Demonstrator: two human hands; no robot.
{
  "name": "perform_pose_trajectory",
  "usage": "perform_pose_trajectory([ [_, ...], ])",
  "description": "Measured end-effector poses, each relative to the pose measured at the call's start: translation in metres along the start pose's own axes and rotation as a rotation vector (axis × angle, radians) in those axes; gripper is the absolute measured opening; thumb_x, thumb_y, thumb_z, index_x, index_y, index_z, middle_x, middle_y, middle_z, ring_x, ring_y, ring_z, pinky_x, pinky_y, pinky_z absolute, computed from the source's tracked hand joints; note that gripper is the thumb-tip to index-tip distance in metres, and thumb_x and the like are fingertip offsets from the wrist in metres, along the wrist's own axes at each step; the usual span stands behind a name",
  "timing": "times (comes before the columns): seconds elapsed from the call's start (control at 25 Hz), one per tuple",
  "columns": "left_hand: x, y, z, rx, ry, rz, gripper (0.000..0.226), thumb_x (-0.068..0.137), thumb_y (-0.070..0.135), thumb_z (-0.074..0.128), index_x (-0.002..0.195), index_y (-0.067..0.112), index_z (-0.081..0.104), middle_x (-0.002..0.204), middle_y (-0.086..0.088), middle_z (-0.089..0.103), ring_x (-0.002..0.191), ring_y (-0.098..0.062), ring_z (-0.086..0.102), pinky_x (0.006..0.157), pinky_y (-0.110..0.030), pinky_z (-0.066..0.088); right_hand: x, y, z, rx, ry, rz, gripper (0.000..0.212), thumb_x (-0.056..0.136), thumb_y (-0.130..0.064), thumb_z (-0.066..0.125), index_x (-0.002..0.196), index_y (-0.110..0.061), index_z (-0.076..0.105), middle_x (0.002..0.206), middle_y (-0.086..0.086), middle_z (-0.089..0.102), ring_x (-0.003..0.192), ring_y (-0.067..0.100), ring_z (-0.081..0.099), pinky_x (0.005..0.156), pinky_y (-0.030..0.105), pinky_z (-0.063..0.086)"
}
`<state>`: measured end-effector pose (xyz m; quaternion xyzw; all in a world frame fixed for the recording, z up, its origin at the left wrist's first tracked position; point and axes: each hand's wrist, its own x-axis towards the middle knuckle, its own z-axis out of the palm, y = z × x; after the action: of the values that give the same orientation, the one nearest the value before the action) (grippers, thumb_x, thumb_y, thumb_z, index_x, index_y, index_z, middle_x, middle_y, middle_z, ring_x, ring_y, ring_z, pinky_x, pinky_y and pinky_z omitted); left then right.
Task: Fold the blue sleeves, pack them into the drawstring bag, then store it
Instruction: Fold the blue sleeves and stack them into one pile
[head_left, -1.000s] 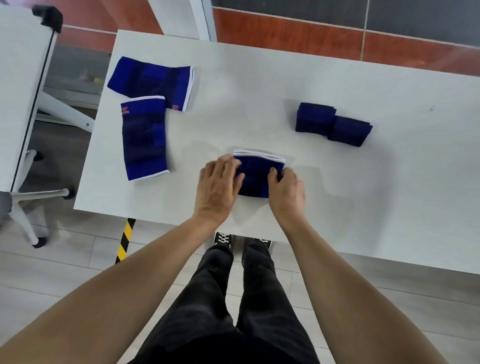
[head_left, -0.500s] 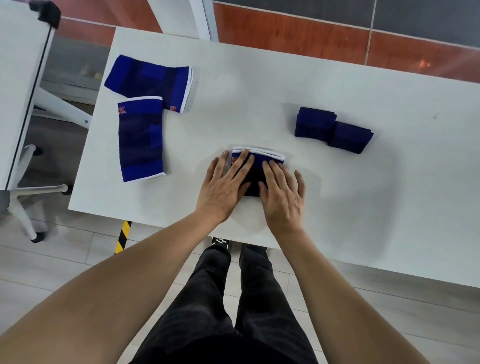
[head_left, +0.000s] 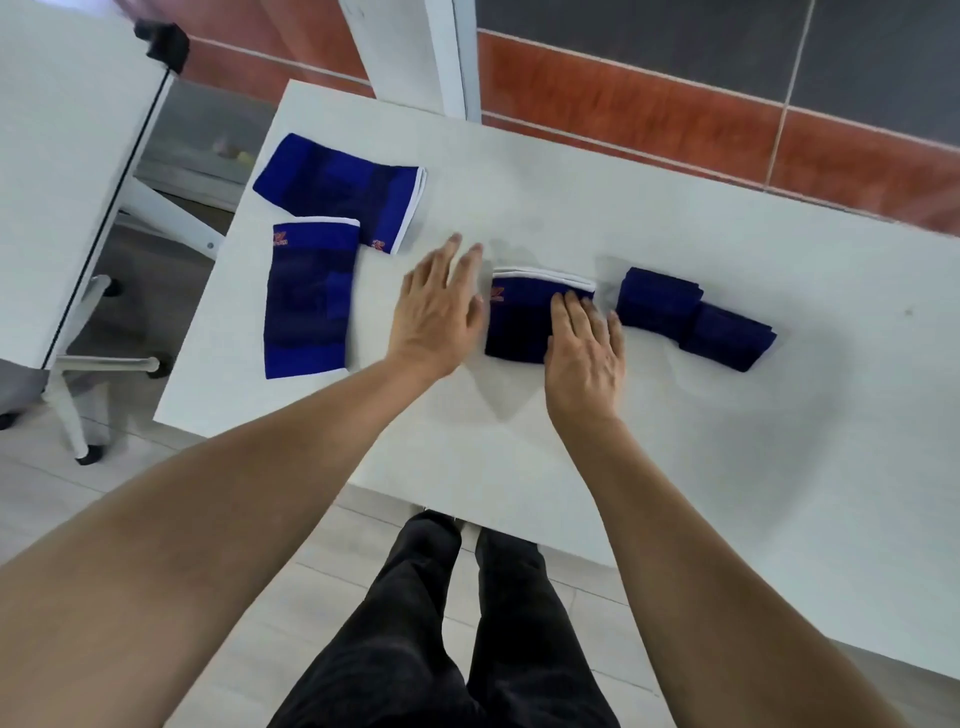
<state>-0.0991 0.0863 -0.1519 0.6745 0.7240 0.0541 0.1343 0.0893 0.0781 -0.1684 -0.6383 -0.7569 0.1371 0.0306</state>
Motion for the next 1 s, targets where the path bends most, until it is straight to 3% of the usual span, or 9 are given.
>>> perform_pose_trajectory([
  [0.16,0.018,-0.032,-0.014,0.007,-0.108,-0.340,0.072,0.096,0.026,0.047,0.157,0.005,0.015,0.163,-0.015,0.022,0.149,-0.034,0.021,0.121,-0.042,0.019,0.008,-0.003,-0.011,-0.068,-0.046,0.049,0.071,0.091,0.003,0.056,0.156,-0.011,0.029,0.160,0.004,0.035,0.148,0.025,0.028,0.125,0.041,0.009],
  [0.28,0.007,-0.037,-0.014,0.053,-0.166,-0.255,0.070,0.096,0.030,0.045,0.155,0.002,0.020,0.151,-0.016,0.035,0.139,-0.035,0.033,0.118,-0.042,0.023,0.014,-0.006,-0.017,-0.096,-0.063,0.086,0.072,0.093,0.002,0.053,0.157,-0.012,0.024,0.163,0.004,0.030,0.149,0.024,0.025,0.123,0.042,0.010],
  [0.36,-0.013,-0.032,-0.011,0.034,-0.148,-0.214,0.074,0.095,0.033,0.048,0.155,0.003,0.019,0.142,-0.016,0.039,0.131,-0.034,0.040,0.114,-0.043,0.028,0.018,-0.009,-0.018,-0.082,-0.080,0.111,0.064,0.099,-0.011,0.048,0.158,-0.011,0.023,0.163,0.004,0.029,0.150,0.023,0.025,0.124,0.044,0.008],
  [0.48,-0.051,-0.027,-0.003,0.047,-0.162,-0.189,0.074,0.094,0.033,0.050,0.155,0.003,0.022,0.145,-0.018,0.036,0.137,-0.036,0.036,0.111,-0.044,0.032,0.021,-0.012,-0.019,-0.070,-0.114,0.153,0.063,0.103,-0.032,0.039,0.159,-0.010,0.019,0.165,0.006,0.024,0.151,0.025,0.021,0.125,0.045,0.005],
  [0.6,-0.081,-0.030,0.003,0.071,-0.162,-0.116,0.071,0.091,0.029,0.056,0.152,0.003,0.031,0.145,-0.019,0.038,0.141,-0.039,0.034,0.112,-0.045,0.032,0.020,-0.016,-0.020,-0.041,-0.031,0.103,0.063,0.101,-0.024,0.045,0.158,-0.010,0.023,0.165,0.009,0.023,0.152,0.026,0.020,0.125,0.045,0.006],
  [0.72,-0.101,-0.032,0.005,0.048,-0.186,-0.082,0.071,0.091,0.027,0.058,0.152,0.004,0.031,0.144,-0.017,0.038,0.145,-0.038,0.030,0.113,-0.045,0.032,0.004,-0.045,-0.015,0.060,0.060,-0.134,0.062,0.091,-0.009,0.052,0.151,-0.009,0.040,0.158,0.011,0.038,0.147,0.027,0.032,0.125,0.042,0.014],
  [0.84,-0.119,-0.027,0.003,0.017,-0.196,-0.065,0.066,0.090,0.025,0.059,0.149,0.007,0.037,0.142,-0.014,0.042,0.140,-0.035,0.037,0.110,-0.044,0.036,-0.024,-0.081,-0.001,0.066,-0.115,-0.317,0.061,0.095,-0.012,0.050,0.154,-0.012,0.036,0.160,0.008,0.036,0.148,0.024,0.030,0.125,0.038,0.013],
  [1.0,-0.127,-0.048,-0.009,-0.003,-0.010,-0.094,0.049,0.088,0.018,0.058,0.136,0.011,0.053,0.133,-0.011,0.053,0.121,-0.032,0.051,0.102,-0.041,0.041,-0.055,-0.092,0.014,0.038,-0.259,-0.274,0.065,0.099,-0.018,0.046,0.159,-0.016,0.021,0.166,0.003,0.020,0.153,0.019,0.016,0.126,0.036,0.004],
])
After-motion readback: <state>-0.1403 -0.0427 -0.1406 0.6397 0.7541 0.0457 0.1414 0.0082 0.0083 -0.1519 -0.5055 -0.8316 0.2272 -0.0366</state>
